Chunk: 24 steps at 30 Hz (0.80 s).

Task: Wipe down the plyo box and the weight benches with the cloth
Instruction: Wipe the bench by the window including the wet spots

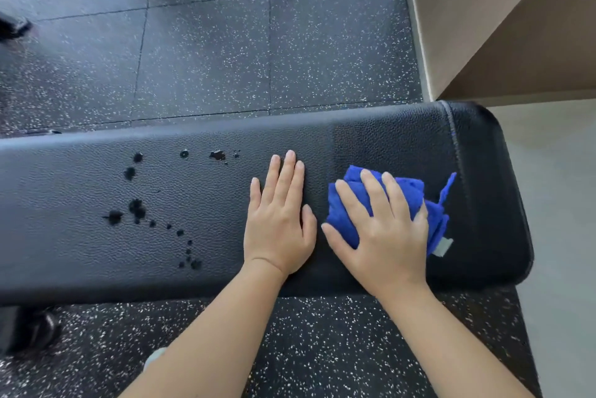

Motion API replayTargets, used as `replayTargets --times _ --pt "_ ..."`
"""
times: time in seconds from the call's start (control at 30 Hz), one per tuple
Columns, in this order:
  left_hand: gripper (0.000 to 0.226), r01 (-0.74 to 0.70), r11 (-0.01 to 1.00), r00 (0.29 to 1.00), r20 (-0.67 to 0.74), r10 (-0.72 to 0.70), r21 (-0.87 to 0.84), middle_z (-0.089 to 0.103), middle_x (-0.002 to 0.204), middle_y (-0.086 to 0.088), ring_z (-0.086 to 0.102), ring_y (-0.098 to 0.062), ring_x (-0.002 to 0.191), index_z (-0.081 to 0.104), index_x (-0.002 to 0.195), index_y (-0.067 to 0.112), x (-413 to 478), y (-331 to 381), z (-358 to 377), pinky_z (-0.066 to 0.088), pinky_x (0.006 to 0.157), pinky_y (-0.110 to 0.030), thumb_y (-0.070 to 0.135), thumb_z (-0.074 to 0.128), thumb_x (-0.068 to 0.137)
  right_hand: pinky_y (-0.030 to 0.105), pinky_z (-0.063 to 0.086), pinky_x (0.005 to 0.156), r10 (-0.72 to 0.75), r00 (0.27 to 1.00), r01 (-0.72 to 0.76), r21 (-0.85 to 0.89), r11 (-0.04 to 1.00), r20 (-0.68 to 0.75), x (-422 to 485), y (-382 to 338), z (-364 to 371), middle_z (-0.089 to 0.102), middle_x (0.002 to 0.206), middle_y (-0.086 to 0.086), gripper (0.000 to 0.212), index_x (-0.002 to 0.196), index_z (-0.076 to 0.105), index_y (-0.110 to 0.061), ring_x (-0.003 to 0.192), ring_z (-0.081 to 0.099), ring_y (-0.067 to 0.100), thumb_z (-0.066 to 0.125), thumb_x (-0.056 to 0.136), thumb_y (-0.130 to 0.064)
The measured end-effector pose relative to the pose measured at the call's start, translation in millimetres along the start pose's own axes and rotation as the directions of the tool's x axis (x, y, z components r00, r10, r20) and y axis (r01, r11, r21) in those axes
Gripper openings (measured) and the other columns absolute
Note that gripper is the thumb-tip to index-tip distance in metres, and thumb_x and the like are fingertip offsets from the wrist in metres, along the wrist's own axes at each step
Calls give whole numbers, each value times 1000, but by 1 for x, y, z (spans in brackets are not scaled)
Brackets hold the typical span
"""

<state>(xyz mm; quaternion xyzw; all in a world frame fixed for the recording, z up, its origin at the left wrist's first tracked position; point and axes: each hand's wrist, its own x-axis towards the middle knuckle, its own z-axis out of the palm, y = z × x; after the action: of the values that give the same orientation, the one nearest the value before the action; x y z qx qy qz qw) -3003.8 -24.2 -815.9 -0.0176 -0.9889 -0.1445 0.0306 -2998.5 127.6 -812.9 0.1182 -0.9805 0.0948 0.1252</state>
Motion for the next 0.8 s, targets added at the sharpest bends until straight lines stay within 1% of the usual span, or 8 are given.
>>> replayTargets --times 0.13,0.23,0.33,0.4,0.43,0.6,0.73,0.8 --pt "60 -1 999 1000 9 1 -42 28 150 -8 18 -23 140 36 140 5 1 -1 -1 2 110 -37 26 30 84 58 44 80 55 998 -54 -60 997 17 -16 -9 -2 58 129 10 53 123 61 -25 121 53 33 43 85 -57" --pt "61 -7 994 998 60 14 -114 26 150 -9 18 -23 140 36 140 3 1 -4 -6 4 111 -35 27 27 84 59 43 81 94 995 -91 -71 993 32 -28 -22 -4 57 130 9 53 123 61 -26 122 51 33 42 85 -57" --pt "57 -166 985 980 101 171 -55 33 147 -13 27 -25 137 40 137 0 -6 -29 -16 18 109 -38 26 31 87 60 41 83 122 992 -119 -75 990 42 -34 -35 -5 56 132 8 53 124 60 -28 124 48 32 41 85 -58" --pt "55 -290 957 949 125 288 -5 31 148 -10 23 -22 137 38 139 2 -16 -50 -21 20 111 -38 27 32 90 63 41 83 148 988 -145 -68 987 41 -24 -42 -4 56 131 8 53 124 60 -30 124 47 32 40 84 -59" --pt "55 -309 951 943 132 306 -2 29 150 -9 21 -20 138 37 140 3 -20 -58 -23 17 112 -37 28 31 91 64 41 83 148 988 -145 -63 987 39 -17 -46 -2 56 131 8 54 124 60 -30 124 48 32 40 83 -59" --pt "57 -256 967 958 131 254 1 29 150 -8 20 -19 138 36 140 4 -20 -58 -24 14 109 -35 27 32 88 67 39 86 99 993 -99 6 995 64 72 -48 21 60 125 8 59 120 63 -29 120 52 35 39 78 -62" --pt "60 -209 978 973 98 210 -13 28 149 -12 18 -22 138 34 140 0 -21 -61 -23 14 111 -36 28 32 87 64 26 100 137 968 -144 18 989 211 126 -46 32 50 137 4 75 131 52 -33 132 37 30 21 73 -70" --pt "60 -207 978 974 90 207 -4 28 149 -13 18 -23 138 34 140 -1 -20 -60 -23 15 110 -37 28 32 87 65 32 94 104 982 -108 18 994 158 113 -48 30 55 132 7 68 128 56 -30 126 45 31 31 77 -67"
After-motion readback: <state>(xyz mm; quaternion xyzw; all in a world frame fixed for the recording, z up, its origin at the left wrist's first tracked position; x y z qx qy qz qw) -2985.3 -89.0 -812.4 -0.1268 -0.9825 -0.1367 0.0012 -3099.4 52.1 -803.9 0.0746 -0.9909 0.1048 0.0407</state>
